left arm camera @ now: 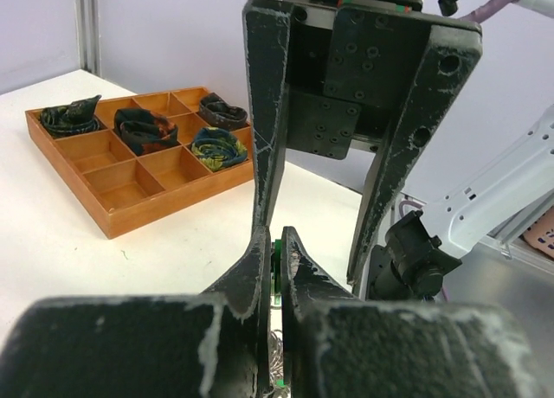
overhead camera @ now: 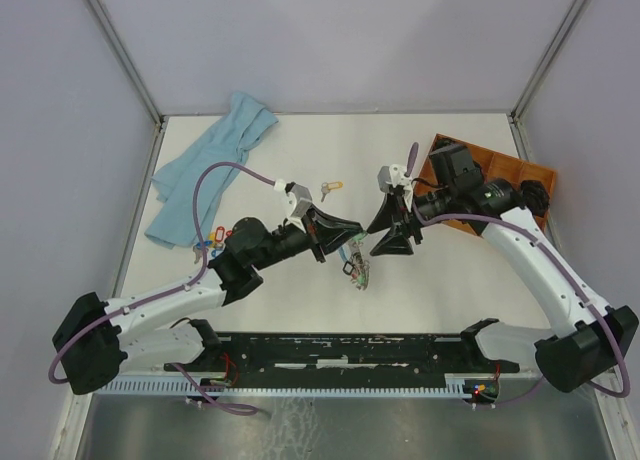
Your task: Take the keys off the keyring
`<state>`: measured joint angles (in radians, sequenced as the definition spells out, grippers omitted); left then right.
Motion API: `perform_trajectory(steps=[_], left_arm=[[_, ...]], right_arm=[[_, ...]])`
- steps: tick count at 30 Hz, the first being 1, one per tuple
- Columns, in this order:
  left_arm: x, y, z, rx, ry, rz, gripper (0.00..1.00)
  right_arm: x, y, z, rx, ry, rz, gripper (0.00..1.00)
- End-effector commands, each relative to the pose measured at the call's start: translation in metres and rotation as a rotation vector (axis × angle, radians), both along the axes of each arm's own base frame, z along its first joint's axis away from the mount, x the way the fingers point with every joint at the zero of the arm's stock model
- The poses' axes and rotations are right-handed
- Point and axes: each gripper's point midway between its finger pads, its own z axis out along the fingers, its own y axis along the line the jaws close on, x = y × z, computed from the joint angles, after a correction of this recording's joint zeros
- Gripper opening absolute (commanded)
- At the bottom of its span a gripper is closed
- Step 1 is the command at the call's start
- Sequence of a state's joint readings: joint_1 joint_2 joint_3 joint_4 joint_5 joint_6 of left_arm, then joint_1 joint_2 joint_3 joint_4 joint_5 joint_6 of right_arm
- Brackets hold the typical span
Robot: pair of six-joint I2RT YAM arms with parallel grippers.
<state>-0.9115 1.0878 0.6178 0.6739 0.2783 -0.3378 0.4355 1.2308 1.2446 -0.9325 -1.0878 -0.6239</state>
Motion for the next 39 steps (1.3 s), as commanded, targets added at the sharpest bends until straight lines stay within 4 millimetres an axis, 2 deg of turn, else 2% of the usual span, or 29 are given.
perform_trajectory(steps=[1,6,12,21,39], left_arm=[[-0.013,0.004,0.045,-0.076,-0.146,-0.041,0.03],[-0.015,0.001,0.049,-0.096,-0.147,-0.063,0.03],[-0.014,0.002,0.054,-0.123,-0.143,-0.055,0.03],[-0.010,0.001,0.055,-0.136,-0.135,-0.039,0.03],[-0.012,0.007,0.065,-0.215,-0.117,-0.028,0.03]], right_arm=[[0.001,0.010,0.027,0.126,-0.003,-0.009,0.61],[0.008,0.020,0.031,0.211,0.079,-0.042,0.62],[0.011,0.024,0.028,0.230,0.124,-0.051,0.49],[0.010,0.027,0.026,0.239,0.149,-0.043,0.40],[0.007,0.032,0.025,0.250,0.176,-0.016,0.37]])
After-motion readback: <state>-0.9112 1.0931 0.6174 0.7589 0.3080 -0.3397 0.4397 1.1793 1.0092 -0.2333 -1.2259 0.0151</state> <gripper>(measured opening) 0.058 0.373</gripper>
